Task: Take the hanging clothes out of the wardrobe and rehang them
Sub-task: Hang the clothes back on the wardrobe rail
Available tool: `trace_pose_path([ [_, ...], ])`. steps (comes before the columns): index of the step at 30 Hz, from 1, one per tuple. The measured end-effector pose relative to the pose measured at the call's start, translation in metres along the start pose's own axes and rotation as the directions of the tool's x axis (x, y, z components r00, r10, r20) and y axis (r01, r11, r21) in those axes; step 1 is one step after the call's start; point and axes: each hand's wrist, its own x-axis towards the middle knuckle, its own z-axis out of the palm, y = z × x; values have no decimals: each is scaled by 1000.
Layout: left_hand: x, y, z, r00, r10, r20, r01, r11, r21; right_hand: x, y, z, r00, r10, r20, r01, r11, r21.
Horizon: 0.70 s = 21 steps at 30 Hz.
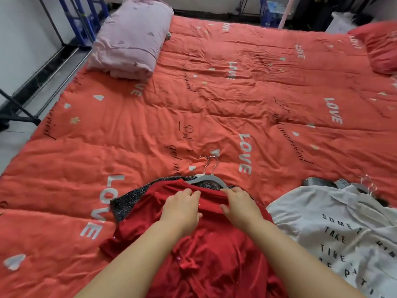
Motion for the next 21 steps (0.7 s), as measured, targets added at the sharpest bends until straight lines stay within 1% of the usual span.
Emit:
trace_pose_path([
  [5,53,-21,35,1000,3,-5,-3,999,-39,66,4,40,998,17,-56,-17,1000,9],
  [10,93,-36,63,998,12,-64,-17,997,-77,116,16,66,991,96,-88,-100,994,-39],
  [12,104,-40,71,996,21,-88,-28,996,-85,128,23,76,991,101,-90,-107,992,-66],
  [14,110,-44,77,992,28,-122,-39,995,-90,133,27,82,987,88,-136,-99,992,-78],
  [16,111,-46,79,986,25,-164,-44,993,-113,131,28,82,973,56,-223,-66,997,-36],
  [19,107,-47,72,968,-8,-250,-35,985,-169,118,23,69,948,43,-316,-13,995,96],
  [21,99,-45,63,962,-17,-271,-24,989,-148,101,18,55,923,16,-385,48,987,155],
])
